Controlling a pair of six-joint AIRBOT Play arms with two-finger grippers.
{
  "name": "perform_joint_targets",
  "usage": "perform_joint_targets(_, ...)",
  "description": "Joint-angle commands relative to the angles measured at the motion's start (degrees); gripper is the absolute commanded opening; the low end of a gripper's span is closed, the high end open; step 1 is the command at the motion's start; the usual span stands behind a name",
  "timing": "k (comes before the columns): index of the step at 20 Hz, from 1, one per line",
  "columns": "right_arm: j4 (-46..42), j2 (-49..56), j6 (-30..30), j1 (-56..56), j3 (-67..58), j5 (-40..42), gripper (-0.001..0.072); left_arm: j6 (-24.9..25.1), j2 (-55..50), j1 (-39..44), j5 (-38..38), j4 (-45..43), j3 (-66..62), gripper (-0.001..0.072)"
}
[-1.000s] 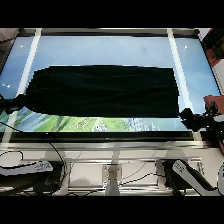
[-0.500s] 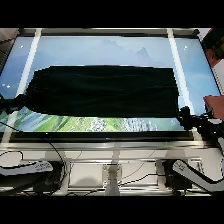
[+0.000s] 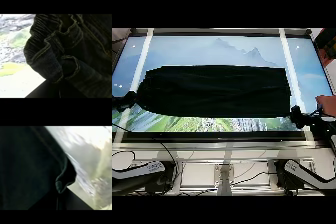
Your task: Fold the clothes and pants, and hang the long-sleeved shirts on hangers.
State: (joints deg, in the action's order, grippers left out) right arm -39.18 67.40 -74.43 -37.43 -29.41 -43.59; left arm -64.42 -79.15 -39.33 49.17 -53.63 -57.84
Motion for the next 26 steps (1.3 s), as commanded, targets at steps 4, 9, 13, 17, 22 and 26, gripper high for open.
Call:
perform_joint_targets(4, 1.6, -5.3, -1.5, 0.4, -6.2, -1.0, 0.0025, -4.2, 7.5, 0.0, 0.8, 0.7, 0.0, 0.0038)
perform_joint_targets(9, 1.8, -5.7, -7.8, 10.3, -12.8, 7.5, 0.0024, -7.6, 11.5, 0.0, -0.1, 7.4, 0.0, 0.0038)
perform_joint_targets(13, -3.2, -4.8, -13.8, 18.0, -19.7, 21.6, 0.0022, -12.2, 11.6, 0.7, -5.7, 10.3, -2.5, 0.0035)
perform_joint_targets(17, -11.7, 1.5, -18.6, 21.8, -27.9, 20.9, 0.0022, -19.1, 8.2, 4.3, -6.5, -0.8, -9.4, 0.0033)
perform_joint_targets(22, -16.0, 11.2, -25.4, 24.6, -37.3, 21.6, 0.0022, -31.3, -0.7, 11.0, -7.3, -11.8, -19.1, 0.0033)
perform_joint_targets(26, -23.1, 16.9, -29.6, 27.6, -43.9, 26.2, 0.0020, -37.0, -6.6, 14.2, -13.0, -14.9, -22.3, 0.0032)
